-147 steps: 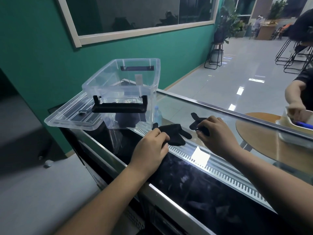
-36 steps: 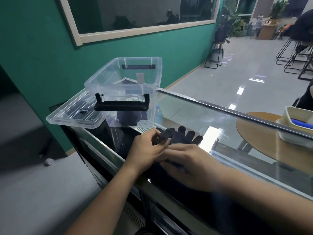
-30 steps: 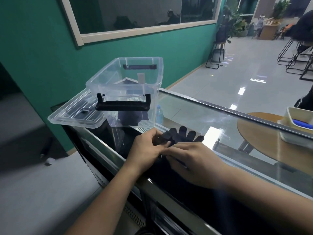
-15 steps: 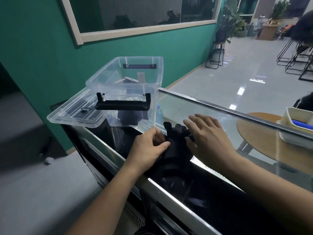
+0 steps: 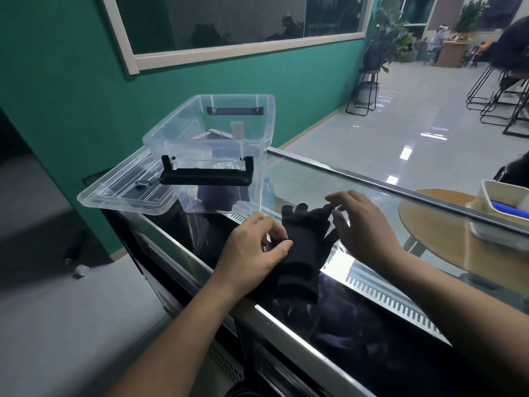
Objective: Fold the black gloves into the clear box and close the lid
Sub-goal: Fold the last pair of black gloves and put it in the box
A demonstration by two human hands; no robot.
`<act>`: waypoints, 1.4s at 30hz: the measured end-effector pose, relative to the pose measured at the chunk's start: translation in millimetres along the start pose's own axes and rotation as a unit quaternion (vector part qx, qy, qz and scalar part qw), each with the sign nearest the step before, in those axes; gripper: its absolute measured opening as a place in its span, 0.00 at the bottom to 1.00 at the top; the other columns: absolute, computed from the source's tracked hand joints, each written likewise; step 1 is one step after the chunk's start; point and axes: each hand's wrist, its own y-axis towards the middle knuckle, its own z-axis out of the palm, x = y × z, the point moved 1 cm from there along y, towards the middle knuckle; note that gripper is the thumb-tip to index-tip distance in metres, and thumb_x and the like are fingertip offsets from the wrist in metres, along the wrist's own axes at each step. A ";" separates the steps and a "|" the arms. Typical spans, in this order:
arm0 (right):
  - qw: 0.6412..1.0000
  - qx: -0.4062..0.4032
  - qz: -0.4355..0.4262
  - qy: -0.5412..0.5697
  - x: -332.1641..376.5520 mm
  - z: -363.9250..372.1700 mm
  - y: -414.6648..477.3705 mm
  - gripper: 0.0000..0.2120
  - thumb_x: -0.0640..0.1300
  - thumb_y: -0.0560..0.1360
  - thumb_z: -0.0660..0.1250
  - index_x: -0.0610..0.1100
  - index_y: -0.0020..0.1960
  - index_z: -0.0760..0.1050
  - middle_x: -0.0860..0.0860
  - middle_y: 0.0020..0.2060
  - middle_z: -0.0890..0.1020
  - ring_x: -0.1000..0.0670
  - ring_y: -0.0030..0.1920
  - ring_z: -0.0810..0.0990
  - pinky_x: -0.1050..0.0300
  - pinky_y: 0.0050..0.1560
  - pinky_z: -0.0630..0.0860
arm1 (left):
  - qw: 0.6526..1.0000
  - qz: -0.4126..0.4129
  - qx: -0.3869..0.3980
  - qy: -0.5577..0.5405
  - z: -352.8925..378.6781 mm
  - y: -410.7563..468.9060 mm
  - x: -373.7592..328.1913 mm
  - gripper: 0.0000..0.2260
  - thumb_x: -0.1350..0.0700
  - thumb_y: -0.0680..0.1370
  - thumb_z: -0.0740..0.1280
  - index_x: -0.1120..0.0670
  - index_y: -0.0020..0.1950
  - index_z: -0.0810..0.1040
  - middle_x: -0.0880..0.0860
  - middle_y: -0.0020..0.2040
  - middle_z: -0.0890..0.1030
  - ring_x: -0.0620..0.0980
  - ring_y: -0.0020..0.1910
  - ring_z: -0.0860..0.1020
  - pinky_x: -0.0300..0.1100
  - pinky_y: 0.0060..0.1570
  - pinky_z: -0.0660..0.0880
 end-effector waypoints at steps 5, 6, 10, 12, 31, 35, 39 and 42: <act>0.992 0.020 0.083 0.094 -12.1 -0.3 3.5 0.15 0.35 0.79 0.68 0.49 0.63 0.80 0.52 0.52 0.84 0.56 0.48 0.81 0.66 0.47 0.74 | 0.990 0.104 0.086 0.040 -1.9 -8.4 -6.4 0.11 0.43 0.75 0.80 0.45 0.53 0.86 0.41 0.54 0.79 0.47 0.59 0.78 0.40 0.59 0.76; 0.989 0.028 0.093 0.107 -13.1 -1.7 3.6 0.16 0.36 0.79 0.69 0.50 0.63 0.79 0.53 0.51 0.84 0.57 0.49 0.81 0.67 0.46 0.72 | 0.988 0.108 0.101 0.051 -1.2 -8.8 -5.6 0.12 0.41 0.75 0.80 0.44 0.54 0.86 0.40 0.54 0.79 0.46 0.60 0.77 0.41 0.61 0.75; 0.980 0.119 0.094 0.132 -20.3 -7.1 5.2 0.22 0.46 0.77 0.74 0.55 0.68 0.74 0.56 0.54 0.82 0.52 0.54 0.80 0.56 0.52 0.76 | 0.986 0.102 0.113 0.065 -0.5 -10.1 -1.3 0.13 0.41 0.76 0.79 0.43 0.58 0.86 0.39 0.54 0.80 0.43 0.59 0.79 0.44 0.62 0.77; 0.977 0.165 0.082 0.105 -26.6 -8.4 5.8 0.29 0.47 0.75 0.76 0.56 0.72 0.71 0.55 0.57 0.80 0.49 0.58 0.78 0.48 0.61 0.76 | 0.985 0.116 0.099 0.076 0.3 -11.0 0.3 0.10 0.45 0.78 0.77 0.44 0.57 0.87 0.40 0.54 0.81 0.43 0.56 0.80 0.45 0.61 0.78; 0.974 0.182 0.086 0.103 -22.1 -15.5 6.1 0.32 0.55 0.73 0.73 0.54 0.75 0.69 0.54 0.66 0.80 0.51 0.67 0.74 0.40 0.72 0.70 | 0.979 0.173 0.087 0.064 1.2 -36.1 -12.0 0.04 0.53 0.81 0.75 0.48 0.55 0.87 0.41 0.53 0.82 0.45 0.54 0.81 0.47 0.58 0.78; 0.973 0.185 0.091 0.107 -19.9 -17.3 6.0 0.35 0.61 0.68 0.66 0.55 0.75 0.70 0.55 0.66 0.80 0.52 0.67 0.74 0.41 0.72 0.70 | 0.979 0.161 0.111 0.056 0.9 -37.3 -12.7 0.04 0.51 0.81 0.75 0.46 0.54 0.87 0.40 0.52 0.81 0.46 0.53 0.80 0.45 0.56 0.78; 0.971 0.189 0.094 0.109 -21.7 -16.3 6.2 0.34 0.59 0.70 0.68 0.55 0.75 0.70 0.55 0.66 0.80 0.53 0.68 0.74 0.40 0.71 0.72 | 0.980 0.148 0.125 0.040 0.0 -37.8 -12.8 0.05 0.47 0.81 0.75 0.46 0.53 0.88 0.40 0.51 0.81 0.47 0.53 0.81 0.45 0.55 0.79; 0.971 0.186 0.093 0.117 -22.3 -16.6 5.8 0.38 0.66 0.67 0.64 0.54 0.75 0.70 0.56 0.65 0.80 0.53 0.67 0.74 0.45 0.69 0.72 | 0.980 0.141 0.134 0.032 -1.3 -37.7 -12.4 0.06 0.46 0.80 0.77 0.45 0.54 0.88 0.40 0.51 0.81 0.46 0.54 0.81 0.43 0.56 0.79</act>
